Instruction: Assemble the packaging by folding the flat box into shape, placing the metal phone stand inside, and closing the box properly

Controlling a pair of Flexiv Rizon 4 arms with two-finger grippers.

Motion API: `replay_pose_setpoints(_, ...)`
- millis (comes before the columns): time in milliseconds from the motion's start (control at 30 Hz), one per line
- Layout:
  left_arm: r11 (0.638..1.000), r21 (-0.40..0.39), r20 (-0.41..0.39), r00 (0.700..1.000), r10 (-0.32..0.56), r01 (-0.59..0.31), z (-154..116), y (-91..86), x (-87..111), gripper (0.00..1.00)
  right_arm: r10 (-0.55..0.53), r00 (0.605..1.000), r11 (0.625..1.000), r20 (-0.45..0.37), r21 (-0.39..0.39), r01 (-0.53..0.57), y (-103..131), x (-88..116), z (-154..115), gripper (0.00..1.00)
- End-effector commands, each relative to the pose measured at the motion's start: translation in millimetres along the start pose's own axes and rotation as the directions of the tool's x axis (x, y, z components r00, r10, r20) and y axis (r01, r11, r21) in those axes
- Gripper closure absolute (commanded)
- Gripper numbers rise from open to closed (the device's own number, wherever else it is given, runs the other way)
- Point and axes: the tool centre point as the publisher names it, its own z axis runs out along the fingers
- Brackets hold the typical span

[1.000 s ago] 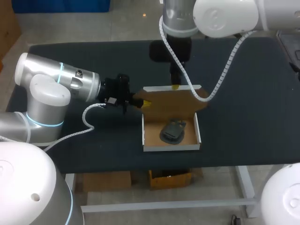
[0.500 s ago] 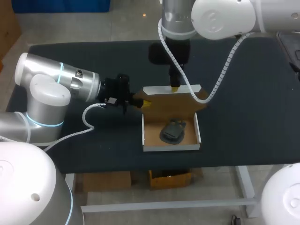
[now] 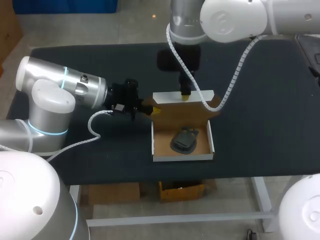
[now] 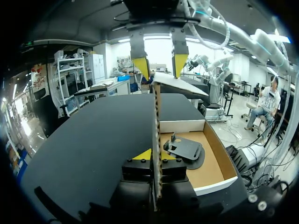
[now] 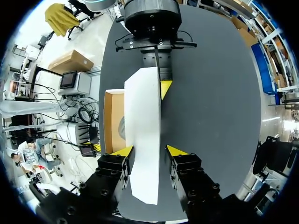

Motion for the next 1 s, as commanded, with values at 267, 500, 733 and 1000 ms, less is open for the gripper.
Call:
replay_pose_setpoints(267,1.0,0.004,0.003,1.0,0.001,-0.001,1,1.1,0.6,1.0,-0.005,0.999,1.0,-0.039,0.001,0.005,2,-7,7,0.61)
replay_pose_setpoints(500,1.0,0.004,0.003,1.0,0.001,-0.001,1,1.1,0.6,1.0,-0.011,0.998,1.0,-0.058,0.005,0.011,4,-10,12,0.66)
replay_pose_setpoints(733,1.0,0.004,0.003,1.0,0.001,-0.001,1,1.1,0.6,1.0,-0.017,0.997,1.0,-0.078,0.008,0.018,5,-10,17,0.76)
replay_pose_setpoints(1000,1.0,0.004,0.003,1.0,0.001,-0.001,1,1.1,0.6,1.0,-0.025,0.996,1.0,-0.082,0.01,0.026,8,-10,17,1.0)
